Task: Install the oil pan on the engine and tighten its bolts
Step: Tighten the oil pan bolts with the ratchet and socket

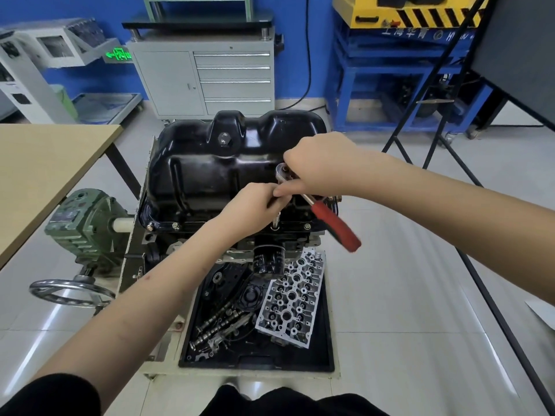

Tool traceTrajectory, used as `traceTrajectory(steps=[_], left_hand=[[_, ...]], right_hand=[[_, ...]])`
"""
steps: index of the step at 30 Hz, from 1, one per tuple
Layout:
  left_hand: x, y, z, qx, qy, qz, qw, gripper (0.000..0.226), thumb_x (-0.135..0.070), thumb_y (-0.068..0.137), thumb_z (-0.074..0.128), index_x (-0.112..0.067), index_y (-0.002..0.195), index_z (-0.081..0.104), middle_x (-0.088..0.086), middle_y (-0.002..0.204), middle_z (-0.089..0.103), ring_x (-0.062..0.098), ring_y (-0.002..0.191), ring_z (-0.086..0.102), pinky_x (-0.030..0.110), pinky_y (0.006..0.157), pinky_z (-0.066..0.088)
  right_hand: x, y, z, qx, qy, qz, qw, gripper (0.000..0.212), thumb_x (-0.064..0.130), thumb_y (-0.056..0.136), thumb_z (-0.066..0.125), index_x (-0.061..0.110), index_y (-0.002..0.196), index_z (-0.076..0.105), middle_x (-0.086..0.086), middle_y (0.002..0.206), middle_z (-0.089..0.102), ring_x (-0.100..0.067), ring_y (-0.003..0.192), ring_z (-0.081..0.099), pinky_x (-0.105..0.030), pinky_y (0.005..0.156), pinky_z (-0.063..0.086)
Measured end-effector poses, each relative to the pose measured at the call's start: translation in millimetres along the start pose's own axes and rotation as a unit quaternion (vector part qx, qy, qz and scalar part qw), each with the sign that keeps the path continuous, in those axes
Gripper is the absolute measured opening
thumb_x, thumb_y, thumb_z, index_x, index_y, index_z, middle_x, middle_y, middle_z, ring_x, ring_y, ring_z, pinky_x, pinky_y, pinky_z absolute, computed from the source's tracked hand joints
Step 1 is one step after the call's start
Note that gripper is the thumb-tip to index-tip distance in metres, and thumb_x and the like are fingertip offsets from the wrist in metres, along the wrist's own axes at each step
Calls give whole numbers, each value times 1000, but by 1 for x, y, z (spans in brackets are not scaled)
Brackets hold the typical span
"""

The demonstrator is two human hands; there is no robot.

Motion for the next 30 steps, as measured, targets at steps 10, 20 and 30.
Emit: traceTrajectory(steps=[10,20,30], left_hand=[[-3,4,2,21,42,2,999,40,-20,94,44,-19,56,34,-7,51,39,13,48,39,28,55,29],[-6,11,2,57,78,8,995,40,-20,94,45,-13,55,37,-2,52,40,16,50,38,26,52,21],[-7,10,2,52,72,1,996,44,-18,94,43,-16,52,30,-2,48,35,18,48,37,27,51,21]], right_hand=[[4,-2,-2,-25,-52,-61,996,30,43,92,43,16,80,48,0,66,44,-19,55,38,-26,46,24],[8,-3,3,-11,-80,-116,990,25,24,96,41,14,118,47,-4,104,55,-26,94,56,-35,68,43],[8,-5,1,-15,-32,-39,999,25,36,97,37,15,106,48,1,75,44,-22,66,43,-26,45,19]])
Point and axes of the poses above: each hand's wrist, its own y-axis towards the middle knuckle, its own z-axis out of the palm, x = y × z, the point moved 6 cm from there along y, towards the middle knuckle
